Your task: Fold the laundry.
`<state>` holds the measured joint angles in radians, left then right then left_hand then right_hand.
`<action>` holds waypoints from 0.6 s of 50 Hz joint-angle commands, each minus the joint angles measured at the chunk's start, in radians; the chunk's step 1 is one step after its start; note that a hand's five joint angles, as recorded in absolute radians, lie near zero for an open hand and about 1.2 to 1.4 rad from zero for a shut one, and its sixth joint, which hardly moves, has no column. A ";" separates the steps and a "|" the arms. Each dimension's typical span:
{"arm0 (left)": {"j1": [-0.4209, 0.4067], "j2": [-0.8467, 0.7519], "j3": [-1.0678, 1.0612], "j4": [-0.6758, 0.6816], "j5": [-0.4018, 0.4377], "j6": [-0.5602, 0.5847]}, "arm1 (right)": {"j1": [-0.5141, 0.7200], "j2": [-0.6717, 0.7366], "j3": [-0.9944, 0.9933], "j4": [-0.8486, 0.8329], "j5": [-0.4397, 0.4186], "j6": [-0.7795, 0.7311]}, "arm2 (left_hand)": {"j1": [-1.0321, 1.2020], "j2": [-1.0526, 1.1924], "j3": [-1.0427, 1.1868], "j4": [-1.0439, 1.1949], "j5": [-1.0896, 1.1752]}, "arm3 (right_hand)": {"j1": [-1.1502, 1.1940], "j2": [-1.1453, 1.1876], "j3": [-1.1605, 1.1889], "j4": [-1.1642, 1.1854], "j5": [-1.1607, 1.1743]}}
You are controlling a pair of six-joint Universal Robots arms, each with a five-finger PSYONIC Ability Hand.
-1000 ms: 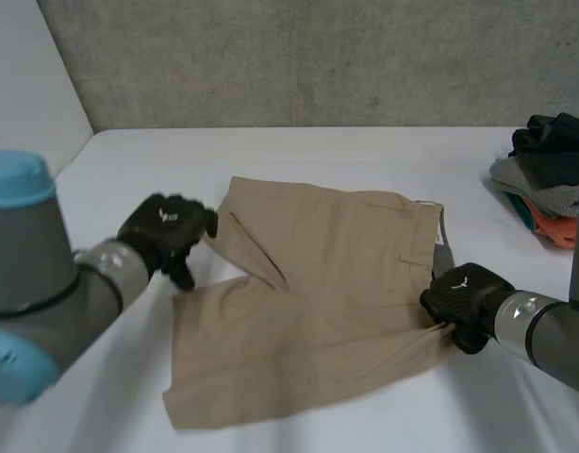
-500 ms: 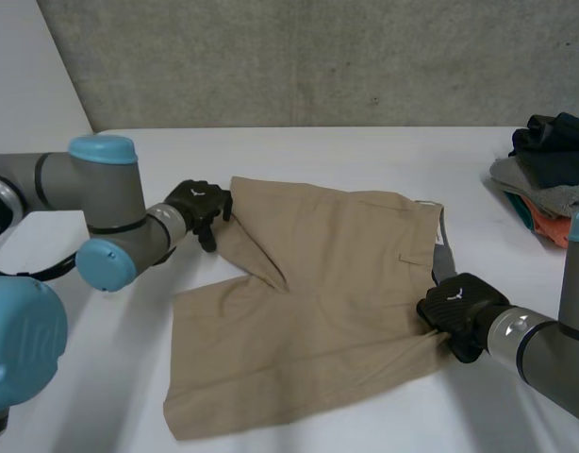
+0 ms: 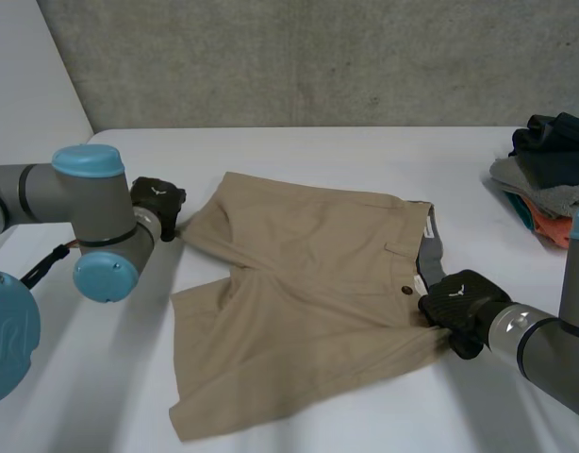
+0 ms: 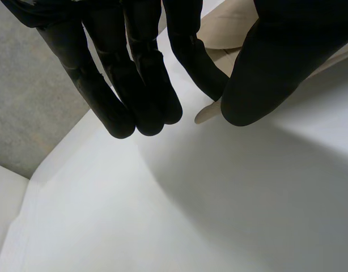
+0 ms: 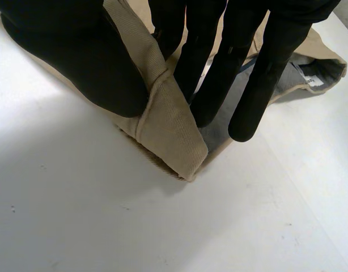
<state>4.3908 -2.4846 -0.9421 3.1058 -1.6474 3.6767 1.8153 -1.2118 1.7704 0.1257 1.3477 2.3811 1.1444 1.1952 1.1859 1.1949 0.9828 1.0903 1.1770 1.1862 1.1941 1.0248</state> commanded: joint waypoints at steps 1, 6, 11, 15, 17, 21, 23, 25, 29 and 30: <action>-0.019 0.056 -0.073 0.031 0.020 0.034 | 0.006 0.006 0.000 0.000 0.004 -0.008 | 0.107 0.056 0.065 0.056 0.094 | 0.306 0.219 0.210 0.202 0.197; -0.021 0.105 -0.107 0.043 0.028 0.017 | 0.006 0.003 0.001 0.000 0.007 -0.008 | -0.396 -0.447 -0.438 -0.447 -0.409 | 0.306 0.219 0.210 0.202 0.197; -0.022 0.107 -0.099 0.043 0.081 -0.038 | 0.006 0.000 0.001 0.000 0.007 -0.008 | -0.438 -0.489 -0.479 -0.488 -0.451 | 0.306 0.219 0.210 0.202 0.197; -0.021 0.084 -0.080 0.040 0.156 -0.073 | 0.009 0.002 0.004 0.000 0.007 -0.008 | -0.414 -0.465 -0.456 -0.465 -0.427 | 0.306 0.219 0.210 0.202 0.197; -0.021 0.067 -0.066 0.039 0.176 -0.086 | 0.009 0.002 0.004 0.000 0.007 -0.010 | -0.414 -0.465 -0.456 -0.465 -0.427 | 0.306 0.219 0.210 0.202 0.197; -0.022 0.027 -0.038 0.033 0.218 -0.092 | 0.006 0.002 0.007 0.000 0.007 -0.010 | -0.444 -0.494 -0.485 -0.494 -0.456 | 0.306 0.219 0.210 0.202 0.197; -0.022 0.006 -0.026 0.034 0.238 -0.095 | 0.004 0.003 0.009 0.000 0.007 -0.010 | -0.447 -0.497 -0.488 -0.497 -0.459 | 0.306 0.219 0.210 0.202 0.197; -0.024 -0.008 -0.014 0.039 0.245 -0.092 | 0.003 0.003 0.009 0.000 0.007 -0.010 | -0.438 -0.489 -0.479 -0.488 -0.451 | 0.306 0.219 0.210 0.202 0.197; -0.028 -0.045 0.025 0.040 0.248 -0.090 | -0.001 0.003 0.014 0.000 0.007 -0.010 | -0.341 -0.392 -0.383 -0.392 -0.354 | 0.306 0.219 0.210 0.202 0.197; -0.028 -0.057 0.035 0.040 0.245 -0.090 | -0.002 0.003 0.015 0.000 0.007 -0.010 | -0.286 -0.336 -0.327 -0.336 -0.299 | 0.306 0.219 0.210 0.202 0.197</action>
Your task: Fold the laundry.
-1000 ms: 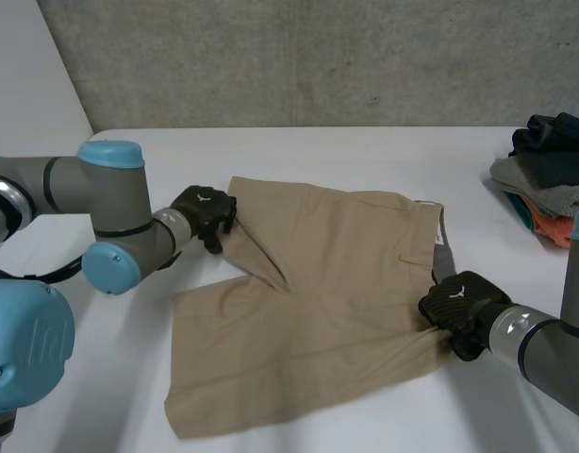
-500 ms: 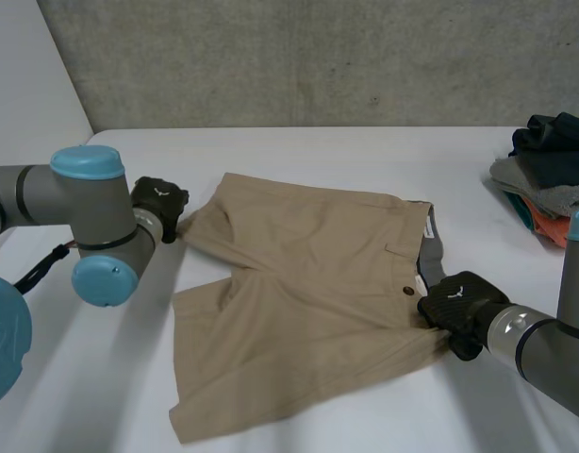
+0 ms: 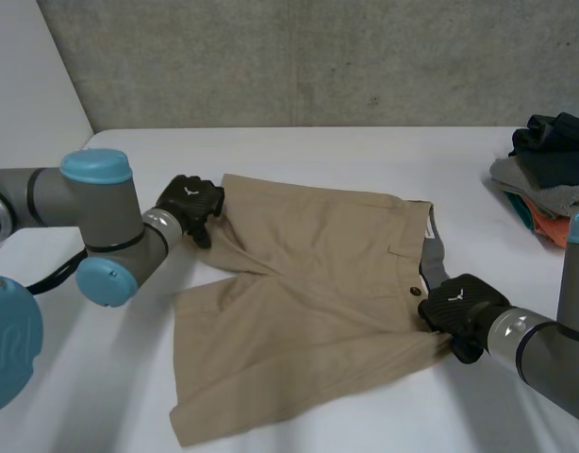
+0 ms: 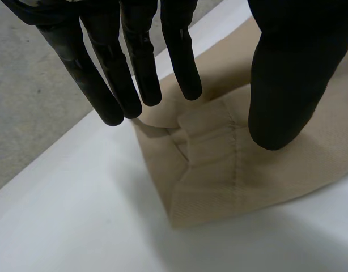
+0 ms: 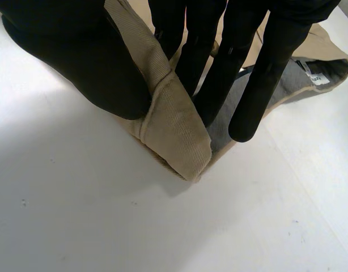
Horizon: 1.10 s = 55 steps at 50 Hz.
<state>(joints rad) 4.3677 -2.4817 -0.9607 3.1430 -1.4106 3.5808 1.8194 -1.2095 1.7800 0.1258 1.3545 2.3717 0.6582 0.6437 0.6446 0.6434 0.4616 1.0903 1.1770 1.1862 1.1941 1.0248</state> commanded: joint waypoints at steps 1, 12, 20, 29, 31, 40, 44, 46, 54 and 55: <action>-0.005 -0.065 0.059 0.002 0.007 0.007 | -0.006 0.001 0.006 0.000 0.000 0.000 | 0.239 0.253 0.252 0.254 0.261 | 0.306 0.219 0.210 0.202 0.197; -0.002 0.013 -0.035 0.003 -0.214 0.104 | -0.002 -0.001 0.002 0.000 0.002 0.000 | 0.738 0.753 0.752 0.753 0.760 | 0.306 0.219 0.210 0.202 0.197; -0.007 0.041 -0.095 0.003 -0.265 0.253 | 0.015 -0.002 0.002 0.005 0.003 -0.002 | 0.738 0.753 0.752 0.753 0.760 | 0.306 0.219 0.210 0.202 0.197; -0.030 0.119 -0.138 0.055 -0.268 0.165 | 0.017 -0.013 0.004 0.006 0.009 0.004 | 0.074 0.089 0.088 0.089 0.096 | 0.306 0.219 0.210 0.202 0.197; -0.033 0.162 -0.164 0.051 -0.292 0.148 | 0.018 -0.021 0.006 0.005 0.009 0.007 | -0.357 -0.343 -0.344 -0.342 -0.335 | 0.306 0.219 0.210 0.202 0.197; -0.042 0.429 -0.423 -0.008 -0.315 0.070 | 0.047 -0.051 -0.005 0.000 0.005 0.063 | -0.389 -0.374 -0.375 -0.374 -0.367 | 0.306 0.219 0.210 0.202 0.197; -0.062 0.570 -0.585 -0.037 -0.260 0.007 | 0.074 -0.073 -0.028 -0.006 0.002 0.107 | -0.348 -0.333 -0.334 -0.333 -0.326 | 0.306 0.219 0.210 0.202 0.197; -0.083 0.645 -0.677 -0.066 -0.216 -0.039 | 0.089 -0.077 -0.051 -0.006 0.002 0.142 | -0.272 -0.258 -0.259 -0.257 -0.250 | 0.306 0.219 0.210 0.202 0.197; -0.212 0.774 -0.895 -0.176 -0.152 -0.209 | 0.103 -0.062 -0.129 -0.006 0.015 0.328 | -0.166 -0.151 -0.152 -0.151 -0.144 | 0.306 0.219 0.210 0.202 0.197; -0.226 0.777 -0.908 -0.181 -0.157 -0.220 | 0.101 -0.059 -0.137 -0.008 0.018 0.351 | -0.166 -0.151 -0.152 -0.151 -0.144 | 0.306 0.219 0.210 0.202 0.197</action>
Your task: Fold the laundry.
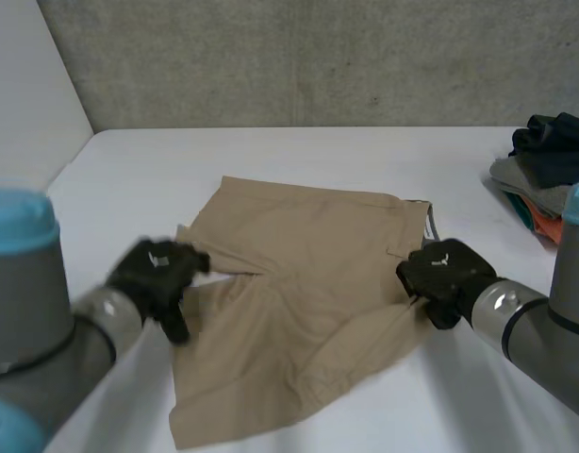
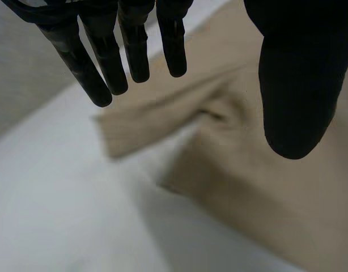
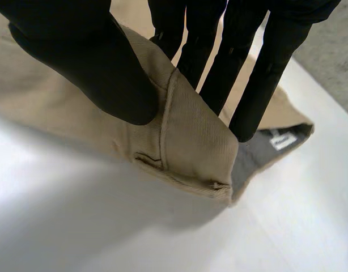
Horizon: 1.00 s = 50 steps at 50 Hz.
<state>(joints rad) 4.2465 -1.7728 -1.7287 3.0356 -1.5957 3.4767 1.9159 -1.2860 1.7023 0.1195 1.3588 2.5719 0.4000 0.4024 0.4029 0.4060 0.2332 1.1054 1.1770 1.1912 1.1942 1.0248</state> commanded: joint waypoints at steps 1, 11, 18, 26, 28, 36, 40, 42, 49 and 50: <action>-0.117 0.072 -0.150 -0.080 0.022 -0.125 | 0.003 0.020 -0.064 -0.001 0.020 0.174 | 0.092 0.090 0.089 0.086 0.085 | 0.291 0.219 0.205 0.202 0.197; -0.197 0.037 -0.180 -0.115 -0.113 -0.156 | -0.018 0.030 -0.081 -0.043 0.121 0.387 | 0.095 0.093 0.092 0.089 0.088 | 0.291 0.219 0.205 0.202 0.197; -0.223 -0.054 -0.157 -0.084 -0.139 -0.122 | -0.047 0.024 -0.073 -0.040 0.135 0.412 | 0.221 0.219 0.218 0.215 0.213 | 0.291 0.219 0.205 0.202 0.197; -0.286 -0.096 -0.134 0.018 -0.170 -0.130 | -0.052 0.017 -0.052 -0.035 0.128 0.409 | 0.888 0.885 0.885 0.882 0.880 | 0.291 0.219 0.205 0.202 0.197; -0.290 -0.094 -0.132 0.029 -0.182 -0.125 | -0.054 0.016 -0.052 -0.032 0.128 0.407 | 0.996 0.994 0.993 0.990 0.988 | 0.291 0.219 0.205 0.202 0.197; -0.254 0.033 -0.158 0.028 -0.172 -0.120 | -0.098 -0.056 -0.035 0.061 0.077 0.245 | 0.996 0.994 0.993 0.990 0.989 | 0.291 0.219 0.205 0.202 0.197; -0.228 0.113 -0.184 -0.027 -0.101 -0.105 | -0.164 -0.111 0.002 0.171 -0.056 0.028 | 0.996 0.994 0.993 0.990 0.989 | 0.291 0.219 0.205 0.202 0.197; -0.220 0.139 -0.193 -0.064 -0.075 -0.091 | -0.202 -0.127 0.019 0.244 -0.118 -0.082 | 0.996 0.994 0.993 0.990 0.989 | 0.291 0.219 0.205 0.202 0.197; -0.226 0.165 -0.227 -0.291 0.014 -0.025 | -0.345 -0.127 0.102 0.653 -0.262 -0.609 | 0.996 0.994 0.993 0.990 0.989 | 0.291 0.219 0.205 0.202 0.197; -0.227 0.162 -0.227 -0.313 0.019 -0.018 | -0.350 -0.122 0.102 0.678 -0.264 -0.645 | 0.996 0.994 0.993 0.990 0.989 | 0.291 0.219 0.205 0.202 0.197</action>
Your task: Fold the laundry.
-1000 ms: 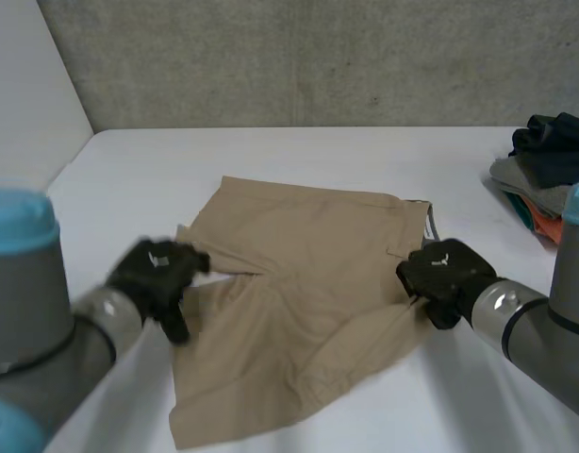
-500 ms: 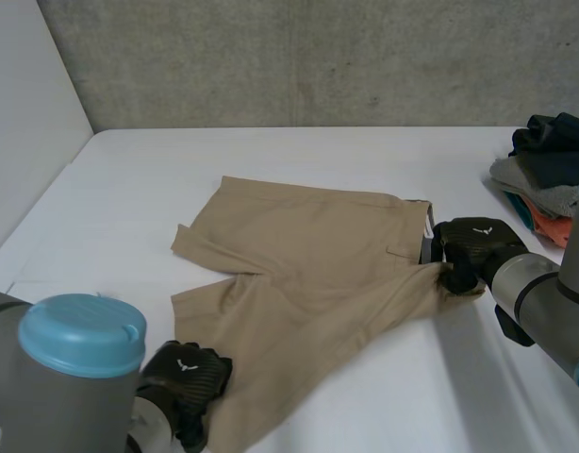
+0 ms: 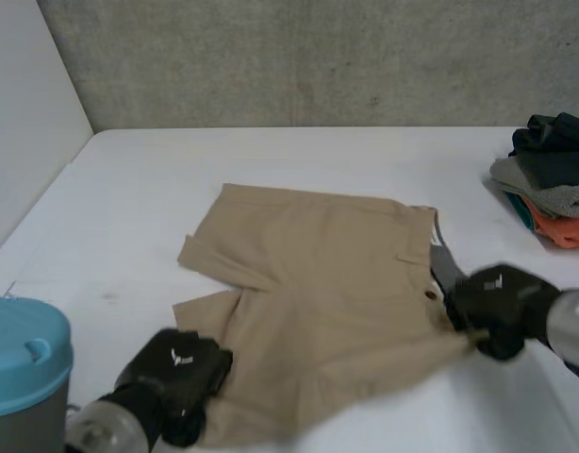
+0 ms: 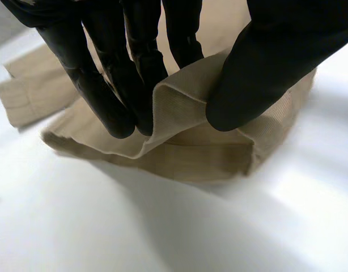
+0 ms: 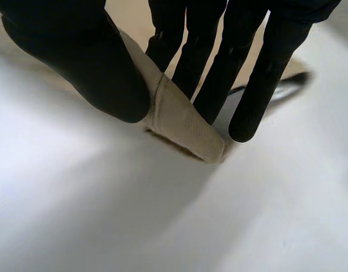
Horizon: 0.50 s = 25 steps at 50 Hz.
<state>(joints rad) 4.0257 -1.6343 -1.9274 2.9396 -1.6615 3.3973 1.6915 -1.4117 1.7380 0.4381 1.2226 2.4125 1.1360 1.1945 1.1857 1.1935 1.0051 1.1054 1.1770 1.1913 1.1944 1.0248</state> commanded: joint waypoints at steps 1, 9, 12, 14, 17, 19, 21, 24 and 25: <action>-0.007 0.018 -0.021 -0.255 0.088 0.068 | -0.122 0.010 0.052 0.364 -0.127 -0.495 | 0.260 0.202 0.211 0.203 0.217 | 0.291 0.219 0.205 0.202 0.197; 0.093 -0.105 0.198 -0.081 0.074 0.111 | -0.013 0.118 -0.138 0.121 -0.117 -0.062 | 0.260 0.202 0.211 0.203 0.217 | 0.291 0.219 0.205 0.202 0.197; 0.116 -0.166 0.306 -0.021 0.063 0.109 | 0.013 0.161 -0.196 0.029 -0.091 0.055 | 0.260 0.202 0.211 0.203 0.217 | 0.291 0.219 0.205 0.202 0.197; 0.131 -0.245 0.422 0.041 0.059 0.102 | 0.027 0.198 -0.239 -0.060 -0.039 0.146 | 0.260 0.202 0.211 0.203 0.217 | 0.291 0.219 0.205 0.202 0.197; 0.151 -0.367 0.609 0.111 0.036 0.086 | 0.040 0.249 -0.287 -0.181 0.052 0.230 | 0.260 0.202 0.211 0.203 0.217 | 0.291 0.219 0.205 0.202 0.197; 0.159 -0.436 0.710 0.131 0.019 0.086 | 0.048 0.276 -0.305 -0.229 0.089 0.250 | 0.260 0.202 0.211 0.203 0.217 | 0.291 0.219 0.205 0.202 0.197; 0.167 -0.547 0.865 0.138 -0.010 0.089 | 0.063 0.321 -0.333 -0.303 0.138 0.260 | 0.260 0.202 0.211 0.203 0.217 | 0.291 0.219 0.205 0.202 0.197; 0.176 -0.703 1.072 0.124 -0.035 0.102 | 0.082 0.379 -0.365 -0.389 0.185 0.260 | 0.260 0.202 0.211 0.203 0.217 | 0.291 0.219 0.205 0.202 0.197; 0.179 -0.738 1.120 0.122 -0.038 0.108 | 0.086 0.391 -0.371 -0.410 0.196 0.258 | 0.260 0.202 0.211 0.203 0.217 | 0.291 0.219 0.205 0.202 0.197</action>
<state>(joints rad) 4.1895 -2.1260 -1.1411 3.0676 -1.6551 3.4893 1.7516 -1.1086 1.4142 0.1691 1.3290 2.6727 1.1359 1.1975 1.1892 1.1977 1.0051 1.1054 1.1770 1.1960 1.1947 1.0248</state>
